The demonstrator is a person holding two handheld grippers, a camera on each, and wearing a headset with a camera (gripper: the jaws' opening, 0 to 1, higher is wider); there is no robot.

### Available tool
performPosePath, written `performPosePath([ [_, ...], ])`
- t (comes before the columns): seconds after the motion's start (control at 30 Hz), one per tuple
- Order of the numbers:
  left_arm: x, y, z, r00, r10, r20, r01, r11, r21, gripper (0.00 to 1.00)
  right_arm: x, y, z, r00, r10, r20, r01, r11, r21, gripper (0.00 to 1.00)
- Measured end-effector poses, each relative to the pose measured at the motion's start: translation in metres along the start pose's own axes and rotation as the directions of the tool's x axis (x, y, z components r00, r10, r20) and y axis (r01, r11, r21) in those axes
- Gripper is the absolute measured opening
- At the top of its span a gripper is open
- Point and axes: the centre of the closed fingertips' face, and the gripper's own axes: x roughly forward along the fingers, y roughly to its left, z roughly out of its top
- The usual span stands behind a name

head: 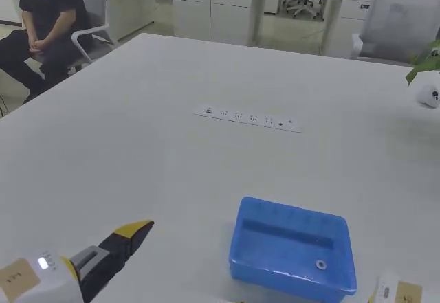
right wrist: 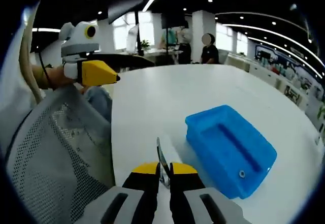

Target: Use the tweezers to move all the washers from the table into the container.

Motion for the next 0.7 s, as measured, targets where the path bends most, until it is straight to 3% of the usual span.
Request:
performPosePath([
  [0.13,0.0,-0.001,0.0,1.0,0.0,0.001,0.0,1.0,0.005,0.89,0.001,0.004,-0.008,0.9986,-0.001,-0.052,-0.003,0.996,-0.084,0.04],
  [0.47,0.001,-0.003,-0.002,0.9999,-0.009,-0.011,0.009,1.0,0.001,0.88,0.001,-0.003,-0.005,0.9991,-0.033,-0.028,0.032,0.999,-0.032,0.03],
  [0.53,0.001,-0.002,-0.002,0.9999,-0.008,-0.01,0.008,1.0,0.002,0.88,-0.002,-0.004,0.003,0.9993,-0.036,0.013,0.036,0.999,0.008,0.03],
  [0.7,0.0,-0.002,-0.002,0.9999,-0.006,-0.011,0.006,1.0,0.002,0.88,-0.014,-0.013,0.01,0.9982,-0.055,0.023,0.055,0.998,0.033,0.03],
])
